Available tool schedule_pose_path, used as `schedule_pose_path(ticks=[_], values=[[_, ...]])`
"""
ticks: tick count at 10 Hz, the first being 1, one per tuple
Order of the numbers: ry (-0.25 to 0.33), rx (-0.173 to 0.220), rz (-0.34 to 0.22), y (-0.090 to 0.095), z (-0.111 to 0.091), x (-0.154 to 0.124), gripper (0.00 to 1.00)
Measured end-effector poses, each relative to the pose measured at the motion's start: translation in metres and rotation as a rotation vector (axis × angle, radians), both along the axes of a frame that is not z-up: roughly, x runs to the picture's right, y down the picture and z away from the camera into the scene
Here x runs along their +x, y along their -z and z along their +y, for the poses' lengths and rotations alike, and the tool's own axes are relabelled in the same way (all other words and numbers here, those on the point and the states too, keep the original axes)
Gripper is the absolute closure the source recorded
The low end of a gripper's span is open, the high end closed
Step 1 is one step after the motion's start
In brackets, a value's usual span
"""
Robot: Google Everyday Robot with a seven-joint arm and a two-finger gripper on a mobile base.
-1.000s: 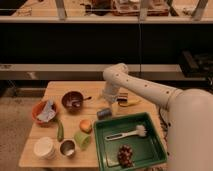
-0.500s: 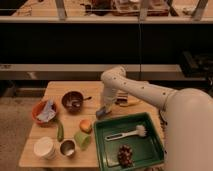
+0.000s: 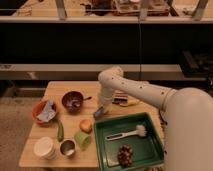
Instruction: Place sponge in metal cup
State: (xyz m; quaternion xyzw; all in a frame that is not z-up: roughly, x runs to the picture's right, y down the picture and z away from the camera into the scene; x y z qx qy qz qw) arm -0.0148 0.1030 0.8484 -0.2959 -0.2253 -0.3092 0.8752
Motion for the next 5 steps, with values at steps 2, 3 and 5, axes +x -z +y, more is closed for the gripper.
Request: schedule_pose_path(ticks=[2,3,5], values=[[0.007,0.010,-0.075,0.037,-0.024,-0.014,0.75],[0.023,0.017,-0.121,0.057,-0.035,-0.029,0.75],[0.099,0.027,-0.236,0.103,-0.041,-0.074,0.75]])
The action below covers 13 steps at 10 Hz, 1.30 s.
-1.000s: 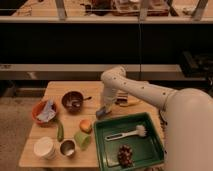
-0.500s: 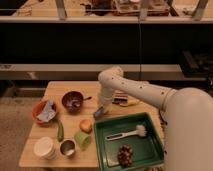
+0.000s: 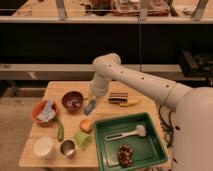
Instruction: Place sponge in metal cup
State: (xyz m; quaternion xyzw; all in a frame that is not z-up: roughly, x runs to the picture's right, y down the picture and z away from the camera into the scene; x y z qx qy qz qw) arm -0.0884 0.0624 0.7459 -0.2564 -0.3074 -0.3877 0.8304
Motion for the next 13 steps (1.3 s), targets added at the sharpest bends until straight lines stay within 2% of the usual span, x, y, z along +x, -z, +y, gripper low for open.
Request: schedule_pose_path(ticks=[3,4,7,9,11,13], values=[[0.119,0.025,-0.124,0.044,0.025,-0.056,0.78],[0.149,0.032,-0.150,0.054,0.033,-0.066,0.78],[0.150,0.031,-0.159,0.054,0.034,-0.067,0.78],[0.164,0.031,-0.196,0.058,0.036,-0.070,0.78],[0.217,0.039,-0.275,0.082,0.054,-0.092,0.78],[0.273,0.037,-0.327,0.110,0.077,-0.100,0.78]])
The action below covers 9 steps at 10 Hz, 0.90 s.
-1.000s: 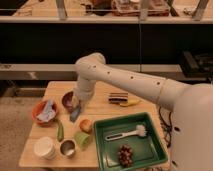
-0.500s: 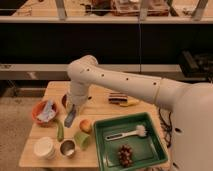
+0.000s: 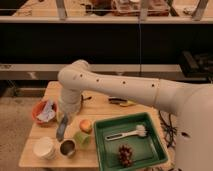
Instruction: Place sponge in metal cup
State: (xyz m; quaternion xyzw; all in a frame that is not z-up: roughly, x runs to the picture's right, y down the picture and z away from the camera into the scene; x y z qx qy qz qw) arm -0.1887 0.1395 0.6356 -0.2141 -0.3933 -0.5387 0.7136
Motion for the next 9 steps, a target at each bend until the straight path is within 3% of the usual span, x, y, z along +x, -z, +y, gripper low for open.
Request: schedule_pose_path(ticks=[3,4,9], values=[[0.096,-0.026,-0.056,0.036,0.041,-0.009,0.78],[0.110,-0.027,-0.043,0.042,0.048,-0.008,0.78],[0.116,0.004,0.049,0.025,0.070,0.001,0.78]])
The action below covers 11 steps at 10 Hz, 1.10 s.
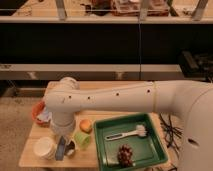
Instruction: Place sponge in metal cup
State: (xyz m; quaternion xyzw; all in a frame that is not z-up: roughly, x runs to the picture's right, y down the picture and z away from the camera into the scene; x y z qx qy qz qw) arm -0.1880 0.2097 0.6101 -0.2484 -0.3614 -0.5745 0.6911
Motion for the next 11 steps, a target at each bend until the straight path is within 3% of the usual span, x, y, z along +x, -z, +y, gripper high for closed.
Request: schedule_pose_path(ticks=[6,11], values=[[0.011,0.016,0.069,-0.020,-0.001,0.012,0.78],[0.009,0.007,0.071,-0.032,0.005,0.009,0.78]])
